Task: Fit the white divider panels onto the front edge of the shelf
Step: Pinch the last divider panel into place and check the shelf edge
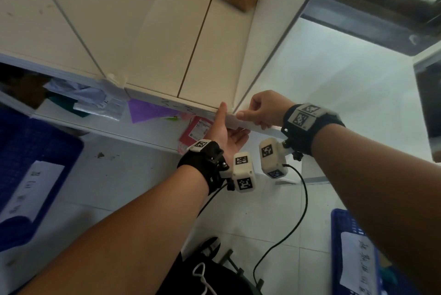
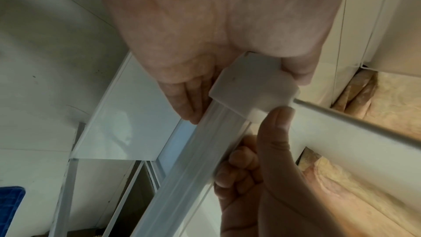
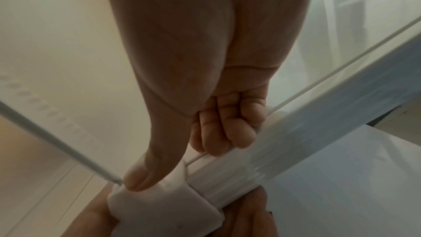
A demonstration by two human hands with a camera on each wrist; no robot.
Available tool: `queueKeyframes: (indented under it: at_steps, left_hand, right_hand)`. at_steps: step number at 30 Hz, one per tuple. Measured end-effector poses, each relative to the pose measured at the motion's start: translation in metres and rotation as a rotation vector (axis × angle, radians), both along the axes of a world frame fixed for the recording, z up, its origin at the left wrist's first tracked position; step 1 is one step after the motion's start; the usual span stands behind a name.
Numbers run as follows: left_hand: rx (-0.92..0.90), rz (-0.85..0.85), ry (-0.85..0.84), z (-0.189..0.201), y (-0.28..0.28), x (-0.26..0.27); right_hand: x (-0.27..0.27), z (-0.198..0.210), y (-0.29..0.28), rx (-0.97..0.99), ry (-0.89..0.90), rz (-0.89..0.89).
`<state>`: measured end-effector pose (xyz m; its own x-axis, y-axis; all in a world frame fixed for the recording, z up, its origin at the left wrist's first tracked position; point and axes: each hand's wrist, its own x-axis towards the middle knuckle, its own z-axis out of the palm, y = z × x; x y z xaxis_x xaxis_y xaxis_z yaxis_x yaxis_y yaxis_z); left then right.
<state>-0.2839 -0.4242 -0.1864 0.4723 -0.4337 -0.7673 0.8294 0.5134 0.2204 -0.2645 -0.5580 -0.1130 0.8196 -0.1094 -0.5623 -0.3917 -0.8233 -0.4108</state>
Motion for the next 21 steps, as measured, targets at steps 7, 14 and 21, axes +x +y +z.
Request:
queueKeyframes:
  at_steps: [7,14,21]
  left_hand:
    - [0.115,-0.089,-0.069,-0.003,0.001,0.001]
    - [0.378,-0.471,-0.199,0.041,0.031,0.007]
    - [1.059,-0.913,-1.003,0.118,0.048,0.042]
  right_hand:
    - [-0.001,-0.003,0.0,-0.007,-0.03,-0.051]
    - [-0.008,0.01,0.003,0.035,0.049,0.002]
    - [-0.022,0.012,0.043,-0.168,-0.14,0.076]
